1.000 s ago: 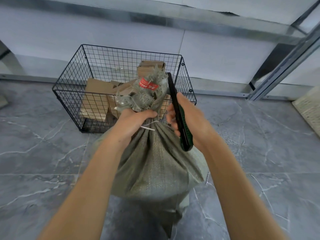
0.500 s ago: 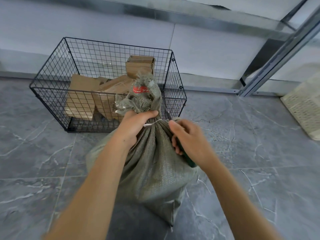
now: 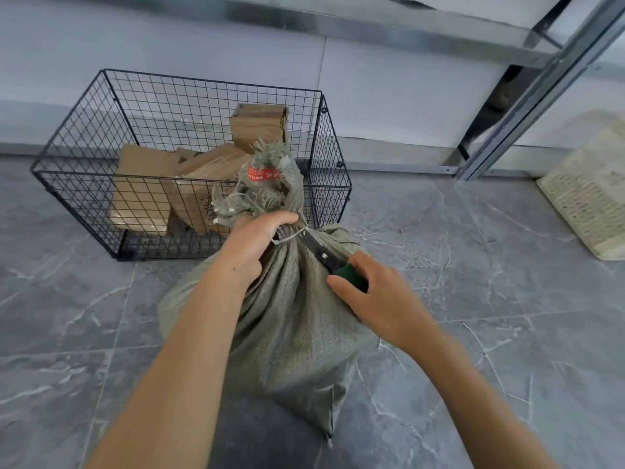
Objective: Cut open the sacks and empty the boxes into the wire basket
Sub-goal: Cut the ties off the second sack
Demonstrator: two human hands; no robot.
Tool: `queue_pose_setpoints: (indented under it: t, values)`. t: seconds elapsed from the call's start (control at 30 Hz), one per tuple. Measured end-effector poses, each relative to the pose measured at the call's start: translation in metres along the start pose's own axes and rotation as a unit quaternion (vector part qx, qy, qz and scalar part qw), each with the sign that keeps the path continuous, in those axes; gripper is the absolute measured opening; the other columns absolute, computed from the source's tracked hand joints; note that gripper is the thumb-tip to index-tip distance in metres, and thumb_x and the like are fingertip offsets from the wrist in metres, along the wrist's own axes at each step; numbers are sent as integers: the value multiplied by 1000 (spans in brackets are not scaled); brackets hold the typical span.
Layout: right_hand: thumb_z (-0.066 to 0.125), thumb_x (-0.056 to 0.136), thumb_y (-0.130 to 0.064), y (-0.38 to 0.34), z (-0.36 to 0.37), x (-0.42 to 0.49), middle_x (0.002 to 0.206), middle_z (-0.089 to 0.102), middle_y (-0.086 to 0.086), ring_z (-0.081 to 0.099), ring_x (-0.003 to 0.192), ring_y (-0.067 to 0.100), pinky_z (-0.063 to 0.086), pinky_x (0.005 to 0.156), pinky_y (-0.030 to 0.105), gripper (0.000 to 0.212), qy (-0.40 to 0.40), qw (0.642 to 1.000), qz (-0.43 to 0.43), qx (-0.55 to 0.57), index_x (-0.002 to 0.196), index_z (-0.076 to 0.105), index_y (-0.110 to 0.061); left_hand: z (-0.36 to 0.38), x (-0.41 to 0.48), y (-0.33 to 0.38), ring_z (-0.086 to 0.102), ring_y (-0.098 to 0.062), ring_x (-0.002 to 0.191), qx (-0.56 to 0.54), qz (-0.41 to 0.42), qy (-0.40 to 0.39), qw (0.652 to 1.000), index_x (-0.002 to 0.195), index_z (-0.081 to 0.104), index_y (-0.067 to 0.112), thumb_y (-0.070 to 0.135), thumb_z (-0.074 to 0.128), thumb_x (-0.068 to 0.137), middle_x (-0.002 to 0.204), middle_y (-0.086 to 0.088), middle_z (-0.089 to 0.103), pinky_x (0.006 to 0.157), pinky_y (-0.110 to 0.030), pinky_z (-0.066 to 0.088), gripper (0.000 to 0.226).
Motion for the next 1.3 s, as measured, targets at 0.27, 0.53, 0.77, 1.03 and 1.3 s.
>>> queue_pose_setpoints:
  t: [0.27, 0.53, 0.77, 1.03, 1.3]
  values:
    - [55, 88, -52, -1, -4, -4, 72, 58, -3, 53, 61, 14, 40, 54, 29, 27, -15, 1000, -3, -5, 82, 48, -26, -1, 3, -6, 60, -25, 109, -2, -8, -9, 1000, 125, 55, 18, 48, 85, 30, 119, -4, 63, 96, -49, 46, 104]
    - [55, 88, -51, -7, 2, -3, 70, 54, -4, 50, 58, 12, 37, 52, 28, 30, 22, 1000, 4, 8, 83, 47, -23, 3, -4, -4, 63, -25, 99, 22, -22, -37, 999, 108, 66, 18, 40, 76, 49, 107, -6, 68, 96, -44, 47, 64]
    - [63, 89, -31, -10, 11, -1, 65, 67, 5, 61, 54, 18, 52, 57, 37, 24, -75, 971, 71, 214, 91, 51, -10, 1, -10, -2, 62, -21, 66, 10, -42, -89, 995, 92, 64, 11, 19, 62, 87, 81, -8, 66, 56, -24, 53, 9]
    - [64, 89, -22, -21, 12, -1, 64, 66, 5, 56, 52, 14, 49, 56, 22, 16, -199, 916, 78, 339, 82, 59, -8, -7, -13, -2, 62, -21, 62, 14, -25, -119, 992, 81, 66, 11, 18, 59, 89, 70, -6, 68, 64, -28, 52, 12]
    - [59, 92, -20, -33, 26, 0, 58, 54, 1, 48, 51, 14, 44, 55, 24, 17, -213, 857, 88, 461, 77, 55, -13, -15, -16, 0, 62, -25, 66, -21, -27, -148, 988, 85, 64, 7, 14, 52, 92, 74, -11, 67, 73, -35, 53, 16]
Point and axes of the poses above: each hand's wrist, its own x-axis towards the middle knuckle, its own z-axis out of the palm, y = z × x, the point moved 3 cm from there along x, towards the middle knuckle
